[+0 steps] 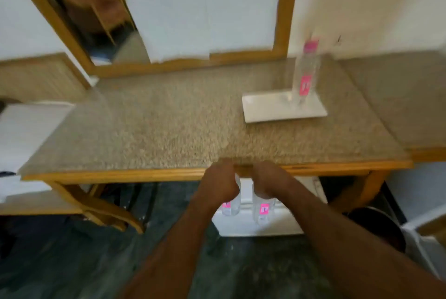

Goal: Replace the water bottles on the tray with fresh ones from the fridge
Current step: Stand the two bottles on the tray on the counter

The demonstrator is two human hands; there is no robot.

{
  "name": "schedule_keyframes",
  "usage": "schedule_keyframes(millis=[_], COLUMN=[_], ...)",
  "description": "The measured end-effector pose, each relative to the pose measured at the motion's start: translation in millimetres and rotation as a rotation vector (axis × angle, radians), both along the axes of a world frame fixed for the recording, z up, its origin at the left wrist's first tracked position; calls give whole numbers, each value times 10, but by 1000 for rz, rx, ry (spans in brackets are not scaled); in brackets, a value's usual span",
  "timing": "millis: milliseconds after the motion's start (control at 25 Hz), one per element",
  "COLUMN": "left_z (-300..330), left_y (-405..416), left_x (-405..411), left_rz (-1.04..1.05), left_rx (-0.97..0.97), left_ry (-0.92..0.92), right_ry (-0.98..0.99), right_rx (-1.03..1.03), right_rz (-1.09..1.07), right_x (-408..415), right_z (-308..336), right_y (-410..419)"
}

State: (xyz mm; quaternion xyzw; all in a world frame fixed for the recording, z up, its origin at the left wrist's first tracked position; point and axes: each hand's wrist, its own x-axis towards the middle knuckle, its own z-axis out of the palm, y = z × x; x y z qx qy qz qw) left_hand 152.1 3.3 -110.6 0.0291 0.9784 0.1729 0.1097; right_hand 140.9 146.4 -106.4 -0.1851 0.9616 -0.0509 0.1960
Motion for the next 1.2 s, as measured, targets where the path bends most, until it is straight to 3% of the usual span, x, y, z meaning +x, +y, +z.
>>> schedule_keyframes(millis=[200,360,480,640,840,1200], left_z=[1883,2893,3246,3253,2801,2050], left_y=[480,673,784,864,845,890], left_x=[-178,-422,-722,-1265,-1870,-2141], left_rz=[59,14,17,-1,-107,-74], left_rx=[-89,-93,-42,10,20,74], left_ry=[113,205,262,273,226,133], right_ry=[203,340,369,362,294,136], right_rx=[154,169,102,124,90,66], right_rz=[183,154,72,47,-29,-71], right_x=[-173,-435,-763,-1249,-1774,-2063], right_z=[2072,3131,3597,3677,3174,2558], right_y=[271,452,528,547,553,597])
